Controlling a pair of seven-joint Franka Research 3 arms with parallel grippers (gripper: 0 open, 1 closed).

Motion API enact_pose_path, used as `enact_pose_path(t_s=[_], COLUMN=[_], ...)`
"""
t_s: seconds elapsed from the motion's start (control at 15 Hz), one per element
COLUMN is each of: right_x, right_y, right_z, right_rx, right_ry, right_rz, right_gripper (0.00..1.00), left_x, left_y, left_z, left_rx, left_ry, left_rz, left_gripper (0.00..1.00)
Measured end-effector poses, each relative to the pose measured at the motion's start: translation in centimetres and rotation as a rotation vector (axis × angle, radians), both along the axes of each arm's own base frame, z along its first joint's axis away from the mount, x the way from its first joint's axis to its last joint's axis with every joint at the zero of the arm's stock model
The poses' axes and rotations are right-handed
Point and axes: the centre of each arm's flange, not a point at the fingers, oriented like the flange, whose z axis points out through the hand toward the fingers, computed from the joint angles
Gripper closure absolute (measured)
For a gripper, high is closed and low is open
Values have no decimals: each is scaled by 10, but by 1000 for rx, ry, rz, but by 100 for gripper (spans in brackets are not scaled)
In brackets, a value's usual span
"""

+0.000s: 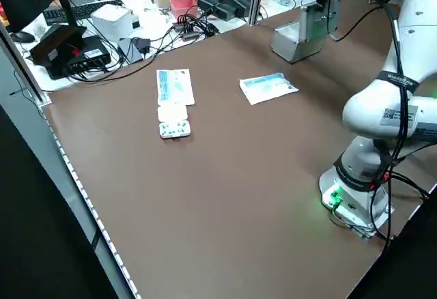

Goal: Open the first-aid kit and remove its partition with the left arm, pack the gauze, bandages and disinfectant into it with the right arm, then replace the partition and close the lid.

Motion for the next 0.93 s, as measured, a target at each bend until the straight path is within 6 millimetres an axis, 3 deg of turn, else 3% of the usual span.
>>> enact_pose_path(t_s=[0.2, 0.53, 0.8, 0.87, 0.93], right_x=[1, 1, 1, 1, 1], right_y=[-1, -1, -1, 0, 0], right_z=[1, 0, 1, 1, 1], right_rx=[-11, -13, -13, -13, -13], right_ry=[-9, -6, -8, -8, -9], right_rz=[-1, 0, 0, 1, 2], right_gripper=[1, 1, 1, 1, 1], left_x=[14, 12, 17, 21, 24], left_y=[12, 16, 52, 73, 85], left_z=[10, 37, 65, 76, 83], left_rx=[-19, -38, 19, 54, 64], left_ry=[-45, -78, -73, -73, -70], left_rz=[28, 25, -62, -107, -130], left_gripper=[96, 90, 55, 37, 28])
